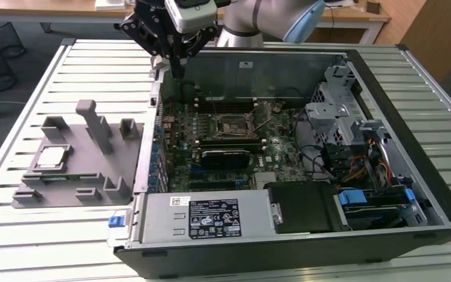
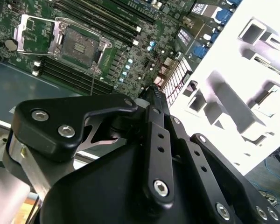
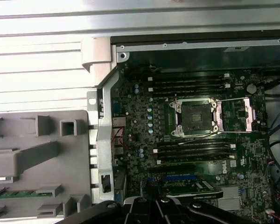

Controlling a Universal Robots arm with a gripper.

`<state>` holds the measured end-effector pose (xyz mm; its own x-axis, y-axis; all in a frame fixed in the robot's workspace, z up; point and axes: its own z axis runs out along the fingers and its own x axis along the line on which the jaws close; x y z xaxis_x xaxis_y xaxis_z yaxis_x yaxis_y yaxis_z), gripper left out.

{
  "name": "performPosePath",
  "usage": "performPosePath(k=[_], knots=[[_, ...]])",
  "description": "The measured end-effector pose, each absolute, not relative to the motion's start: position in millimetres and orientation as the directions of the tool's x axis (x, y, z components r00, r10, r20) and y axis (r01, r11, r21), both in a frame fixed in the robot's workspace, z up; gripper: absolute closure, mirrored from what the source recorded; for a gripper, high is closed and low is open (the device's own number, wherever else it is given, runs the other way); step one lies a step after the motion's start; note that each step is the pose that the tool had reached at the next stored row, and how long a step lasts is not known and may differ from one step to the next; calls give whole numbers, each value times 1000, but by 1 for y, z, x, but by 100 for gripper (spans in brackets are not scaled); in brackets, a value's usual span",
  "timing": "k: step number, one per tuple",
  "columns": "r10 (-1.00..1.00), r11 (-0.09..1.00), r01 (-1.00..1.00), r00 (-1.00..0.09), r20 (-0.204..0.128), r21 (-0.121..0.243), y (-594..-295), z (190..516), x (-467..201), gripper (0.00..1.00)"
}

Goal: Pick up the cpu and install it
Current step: 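Reach for the cpu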

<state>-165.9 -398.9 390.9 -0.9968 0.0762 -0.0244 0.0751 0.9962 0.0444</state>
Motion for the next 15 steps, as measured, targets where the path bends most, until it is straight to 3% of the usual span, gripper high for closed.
performPosePath(k=[15], knots=[[76,996,75,-997,-24,44,-399,390,-178,89]])
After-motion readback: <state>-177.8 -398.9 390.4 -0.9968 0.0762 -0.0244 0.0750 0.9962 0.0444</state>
